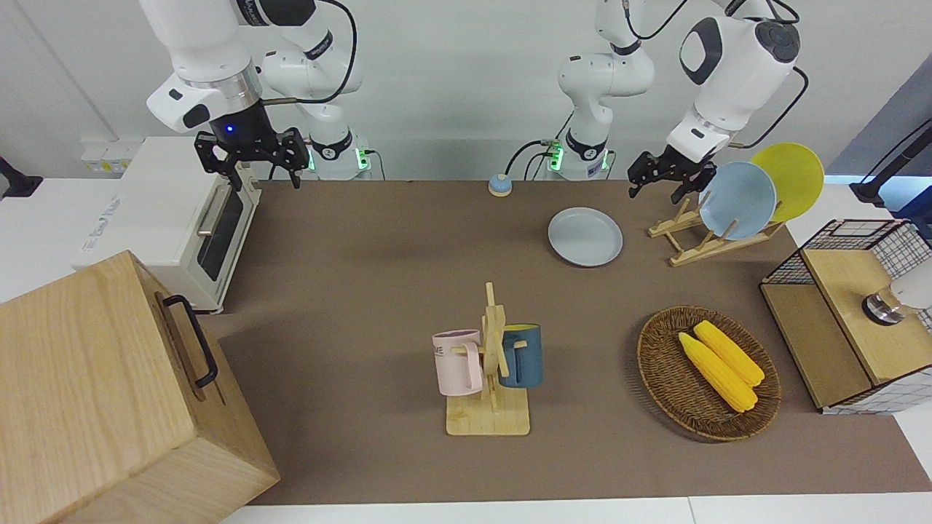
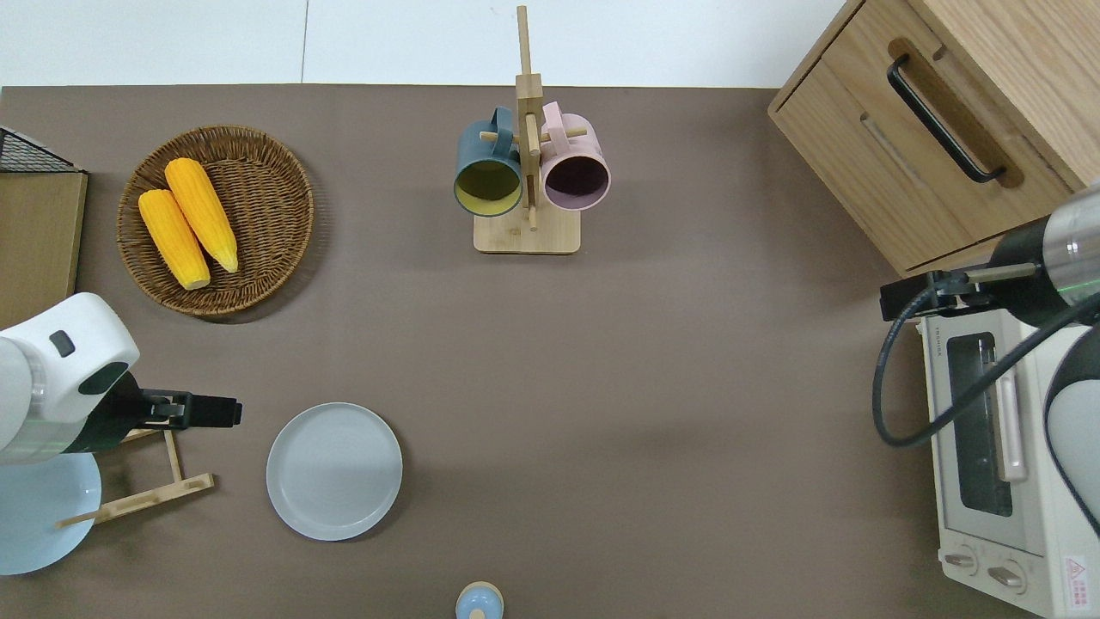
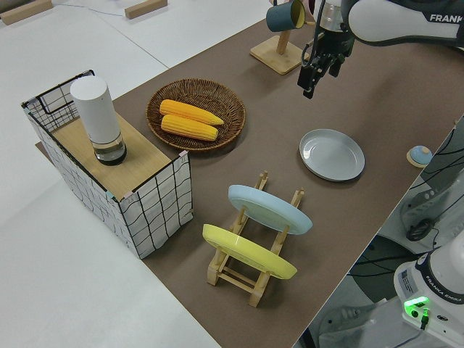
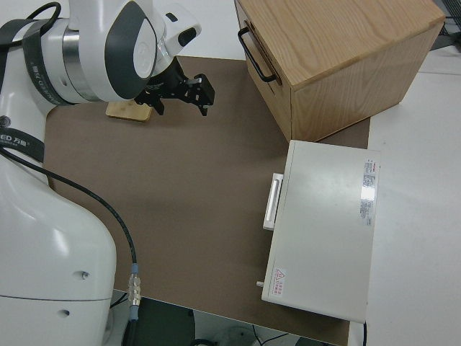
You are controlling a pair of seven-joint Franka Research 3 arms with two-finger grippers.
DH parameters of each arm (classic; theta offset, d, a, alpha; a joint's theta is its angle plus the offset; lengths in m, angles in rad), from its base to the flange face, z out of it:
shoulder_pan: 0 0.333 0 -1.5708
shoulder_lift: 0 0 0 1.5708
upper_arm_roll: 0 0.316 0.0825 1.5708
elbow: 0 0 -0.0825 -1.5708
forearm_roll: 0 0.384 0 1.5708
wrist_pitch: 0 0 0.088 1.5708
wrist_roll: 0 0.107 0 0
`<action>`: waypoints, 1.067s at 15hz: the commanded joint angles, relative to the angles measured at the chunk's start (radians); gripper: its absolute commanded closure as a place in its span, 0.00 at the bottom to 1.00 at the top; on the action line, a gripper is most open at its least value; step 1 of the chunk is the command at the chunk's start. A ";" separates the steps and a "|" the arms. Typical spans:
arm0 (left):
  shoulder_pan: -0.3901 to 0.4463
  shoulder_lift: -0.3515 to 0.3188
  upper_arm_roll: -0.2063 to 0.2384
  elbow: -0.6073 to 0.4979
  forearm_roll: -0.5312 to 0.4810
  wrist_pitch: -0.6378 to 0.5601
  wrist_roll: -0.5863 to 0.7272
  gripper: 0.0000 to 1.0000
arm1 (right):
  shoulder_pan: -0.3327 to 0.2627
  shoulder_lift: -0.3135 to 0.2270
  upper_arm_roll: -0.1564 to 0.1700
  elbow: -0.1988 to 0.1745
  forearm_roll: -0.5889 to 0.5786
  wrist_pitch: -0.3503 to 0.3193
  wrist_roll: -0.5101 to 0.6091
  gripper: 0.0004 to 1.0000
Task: Pick gray plate from low plate rack and place it on table with left arm
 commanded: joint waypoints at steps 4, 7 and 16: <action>-0.008 0.011 0.005 0.191 0.029 -0.199 -0.046 0.00 | -0.022 0.009 0.020 0.020 -0.003 -0.016 0.013 0.02; 0.000 0.014 0.008 0.227 0.033 -0.202 -0.049 0.00 | -0.022 0.009 0.020 0.021 -0.003 -0.016 0.013 0.02; -0.027 0.031 -0.030 0.236 0.147 -0.196 -0.158 0.00 | -0.022 0.009 0.020 0.021 -0.003 -0.016 0.013 0.02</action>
